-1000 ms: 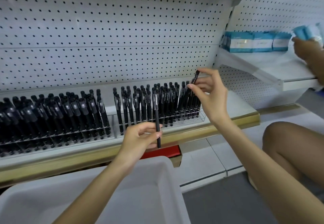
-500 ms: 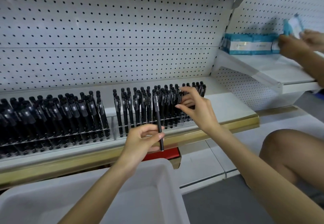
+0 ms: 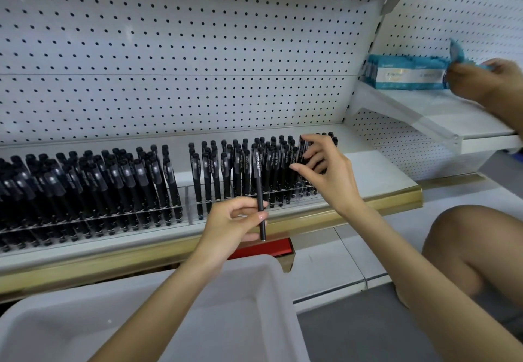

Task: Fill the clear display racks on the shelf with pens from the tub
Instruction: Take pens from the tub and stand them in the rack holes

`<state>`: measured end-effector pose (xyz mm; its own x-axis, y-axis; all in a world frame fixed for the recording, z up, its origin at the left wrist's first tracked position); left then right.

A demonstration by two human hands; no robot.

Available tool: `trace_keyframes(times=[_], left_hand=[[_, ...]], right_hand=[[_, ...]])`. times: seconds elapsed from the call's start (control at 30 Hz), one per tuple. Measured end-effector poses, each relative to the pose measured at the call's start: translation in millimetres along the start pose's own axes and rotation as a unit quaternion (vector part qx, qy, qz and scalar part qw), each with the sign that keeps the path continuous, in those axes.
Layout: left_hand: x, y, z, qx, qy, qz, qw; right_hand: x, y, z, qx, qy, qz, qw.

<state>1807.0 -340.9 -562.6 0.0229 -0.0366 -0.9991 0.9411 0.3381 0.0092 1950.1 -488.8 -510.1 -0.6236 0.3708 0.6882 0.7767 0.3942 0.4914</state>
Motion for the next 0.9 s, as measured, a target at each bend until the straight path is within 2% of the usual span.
trace_keyframes(times=[0.13, 0.27, 0.37, 0.6, 0.9], left_hand=[[-1, 3, 6, 0.012, 0.006, 0.001, 1.000], [-4, 5, 15, 0.029, 0.014, 0.008, 0.999], [-7, 5, 22, 0.036, 0.023, 0.020, 0.999], [-13, 3, 26, 0.057, 0.040, 0.037, 0.997], [-15, 4, 28, 0.044, 0.061, 0.087, 0.993]], right_hand=[[13, -6, -8, 0.002, 0.060, 0.030, 0.998], [28, -17, -1, 0.086, 0.120, 0.050, 0.988], [36, -23, 4, 0.110, 0.166, 0.063, 0.978], [42, -23, 4, 0.105, 0.227, 0.086, 0.964], [44, -25, 4, 0.102, 0.241, 0.088, 0.961]])
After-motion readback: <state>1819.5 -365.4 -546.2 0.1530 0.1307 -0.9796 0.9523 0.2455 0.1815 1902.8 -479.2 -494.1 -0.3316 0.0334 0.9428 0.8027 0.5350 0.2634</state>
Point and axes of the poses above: each hand's wrist, its own y-axis towards the middle knuckle, its own z-axis out of the palm, x = y × z, the point moved 5 cm from there along y, towards the middle knuckle, and after that the axes turned 7 degrees about z, right-handed, at the moved point
